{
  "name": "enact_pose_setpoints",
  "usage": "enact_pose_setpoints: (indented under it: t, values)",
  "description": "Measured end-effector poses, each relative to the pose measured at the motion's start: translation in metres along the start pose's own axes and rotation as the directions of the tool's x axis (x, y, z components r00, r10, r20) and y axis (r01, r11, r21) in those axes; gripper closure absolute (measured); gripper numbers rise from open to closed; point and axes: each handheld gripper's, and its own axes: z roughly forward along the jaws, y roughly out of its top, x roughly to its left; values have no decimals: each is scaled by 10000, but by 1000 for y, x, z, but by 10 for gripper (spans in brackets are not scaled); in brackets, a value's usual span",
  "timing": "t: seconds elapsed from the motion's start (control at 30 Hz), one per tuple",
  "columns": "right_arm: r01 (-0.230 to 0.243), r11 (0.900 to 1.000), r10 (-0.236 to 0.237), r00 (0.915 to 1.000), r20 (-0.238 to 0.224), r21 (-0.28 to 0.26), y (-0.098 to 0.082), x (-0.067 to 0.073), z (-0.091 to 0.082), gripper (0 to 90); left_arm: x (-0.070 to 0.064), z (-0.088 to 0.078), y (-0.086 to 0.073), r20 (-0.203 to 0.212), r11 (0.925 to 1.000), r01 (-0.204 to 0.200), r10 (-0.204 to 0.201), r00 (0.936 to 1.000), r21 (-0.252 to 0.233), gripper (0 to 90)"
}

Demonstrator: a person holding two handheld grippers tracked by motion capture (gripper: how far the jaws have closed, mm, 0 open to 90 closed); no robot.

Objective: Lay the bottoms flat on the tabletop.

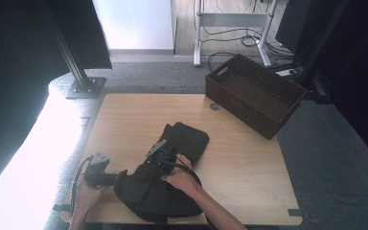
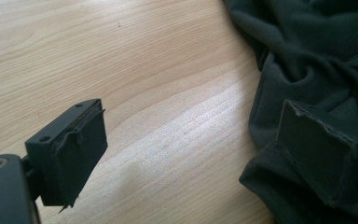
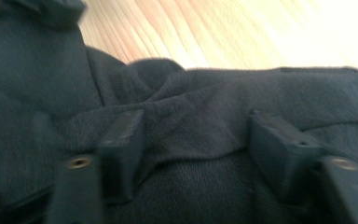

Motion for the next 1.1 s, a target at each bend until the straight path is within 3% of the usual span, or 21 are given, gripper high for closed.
enact_pose_setpoints:
  t: [0.07,0.17,0.23,0.47,0.67,0.77,1.1]
  values:
    - [-79,9999,79,10000,-8,80,-1,1,1,559,-1,0,0,5,10000,-42,42,10000,5,93]
    - [320,9993,-326,9989,326,203,-1,6,0,770,-2,1,1,-24,9999,-98,98,9999,31,95]
    - [496,9985,-505,9979,402,224,-1,7,-1,815,-3,1,2,-96,9998,-167,167,9998,61,95]
    - [388,9986,-380,9990,222,-359,0,2,-24,837,-4,-2,8,-131,9994,-330,330,9994,66,95]
    - [199,9959,-186,9997,161,-882,-5,-8,-65,838,-6,-4,14,-72,9993,-358,358,9993,-66,107]
    - [23,9934,-4,9999,162,-1144,-11,-14,-84,840,-12,-3,21,-46,9981,-617,617,9981,-27,109]
    - [-367,9883,523,9933,1028,-1484,-43,-34,-137,850,-28,0,38,69,9939,-1095,1096,9940,-85,119]
